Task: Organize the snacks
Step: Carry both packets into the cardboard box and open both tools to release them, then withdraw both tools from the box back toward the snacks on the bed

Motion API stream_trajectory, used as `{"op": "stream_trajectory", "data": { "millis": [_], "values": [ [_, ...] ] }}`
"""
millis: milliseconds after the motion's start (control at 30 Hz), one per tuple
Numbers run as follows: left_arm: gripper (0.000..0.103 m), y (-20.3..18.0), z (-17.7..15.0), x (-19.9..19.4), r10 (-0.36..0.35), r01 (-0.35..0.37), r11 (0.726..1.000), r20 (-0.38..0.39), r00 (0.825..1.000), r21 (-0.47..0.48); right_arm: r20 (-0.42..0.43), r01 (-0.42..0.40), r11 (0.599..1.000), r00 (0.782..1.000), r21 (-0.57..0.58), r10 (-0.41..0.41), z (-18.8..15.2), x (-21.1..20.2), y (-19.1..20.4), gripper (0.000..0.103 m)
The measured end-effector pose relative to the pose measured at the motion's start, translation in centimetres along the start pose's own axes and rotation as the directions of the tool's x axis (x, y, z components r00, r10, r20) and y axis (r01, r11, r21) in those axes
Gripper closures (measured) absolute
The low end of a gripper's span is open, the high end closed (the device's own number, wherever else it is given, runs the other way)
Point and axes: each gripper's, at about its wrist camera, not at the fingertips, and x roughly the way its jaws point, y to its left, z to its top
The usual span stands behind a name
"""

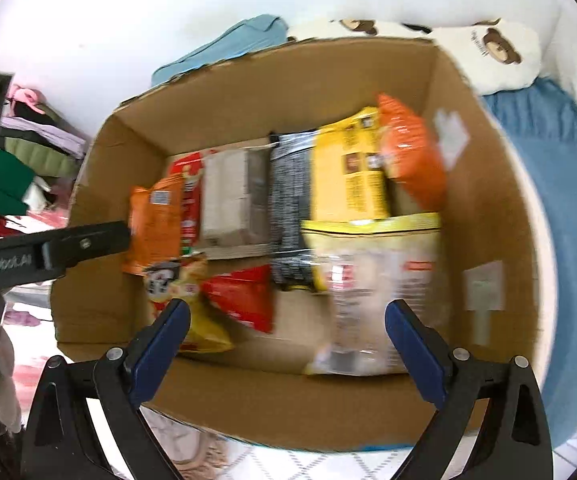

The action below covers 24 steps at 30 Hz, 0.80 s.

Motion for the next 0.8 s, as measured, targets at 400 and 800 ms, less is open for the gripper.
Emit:
{"op": "stream_trajectory", "data": {
  "millis": [400,800],
  "values": [
    [0.014,-1.0,-3.9,-3.8,0.039,-0.033,0.999,0.197,0.980,-0.032,0.115,0.112,0.993,0.988,-0.035,-0.108,-1.4,-4.3,-1.1,0.003],
    [0.014,-1.3,-9.5,-9.5,0.040,-0.022,0.998,0.355,0.934,-0.056,0.252,0.131,0.989,0.961,-0.070,-0.109,-4.9,-10.7,0.2,0.003]
  ]
}}
